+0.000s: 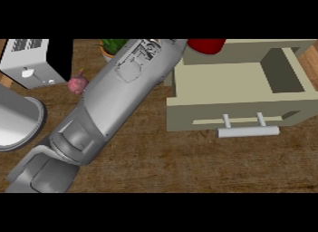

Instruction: Pick up the can, place it into the drawer and close the drawer

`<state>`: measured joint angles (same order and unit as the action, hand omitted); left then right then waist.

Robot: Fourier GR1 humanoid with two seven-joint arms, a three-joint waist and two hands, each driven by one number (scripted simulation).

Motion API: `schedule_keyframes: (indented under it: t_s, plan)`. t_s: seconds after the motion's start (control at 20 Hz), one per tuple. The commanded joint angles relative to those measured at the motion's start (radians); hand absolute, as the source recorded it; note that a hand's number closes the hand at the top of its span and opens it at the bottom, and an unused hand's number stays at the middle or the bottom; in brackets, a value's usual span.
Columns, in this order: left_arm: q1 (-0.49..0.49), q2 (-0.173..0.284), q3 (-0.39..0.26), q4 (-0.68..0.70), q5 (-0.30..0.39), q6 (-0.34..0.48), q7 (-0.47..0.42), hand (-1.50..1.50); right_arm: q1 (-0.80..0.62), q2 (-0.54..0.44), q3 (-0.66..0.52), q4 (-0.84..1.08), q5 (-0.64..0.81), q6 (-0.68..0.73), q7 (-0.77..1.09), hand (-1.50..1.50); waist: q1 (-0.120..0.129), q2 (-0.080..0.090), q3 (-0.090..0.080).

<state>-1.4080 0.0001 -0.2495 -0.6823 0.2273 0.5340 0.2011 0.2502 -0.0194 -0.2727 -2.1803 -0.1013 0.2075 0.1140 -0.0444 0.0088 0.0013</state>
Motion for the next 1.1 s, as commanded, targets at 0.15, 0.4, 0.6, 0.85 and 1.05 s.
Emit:
schedule_keyframes:
  t_s: [0.15,0.4,0.6,0.85,1.05]
  plan:
    - [-0.067,0.000,-0.123,0.121,0.109,0.061,-0.040,1.50,-0.043,-0.022,-0.021,0.017,-0.030,0.002,0.024,-1.50,-0.027,0.003,0.001]
    - [-0.102,0.000,-0.135,0.204,0.159,0.057,-0.087,1.50,-0.074,0.015,0.058,0.040,0.067,-0.022,-0.002,-1.50,-0.030,0.009,0.001]
    - [-0.073,0.000,-0.219,0.201,0.206,0.092,-0.112,1.50,-0.071,-0.019,0.000,0.010,-0.018,-0.007,0.051,-1.50,-0.062,0.010,0.002]
    - [-0.061,0.000,-0.256,0.234,0.238,0.107,-0.149,1.50,-0.052,0.011,0.040,0.033,0.034,-0.004,-0.016,-1.50,-0.056,0.011,0.002]
    - [-0.045,0.000,-0.282,0.285,0.237,0.118,-0.208,1.50,-0.095,-0.025,0.006,0.091,0.015,0.010,-0.029,-1.50,-0.068,0.018,0.002]
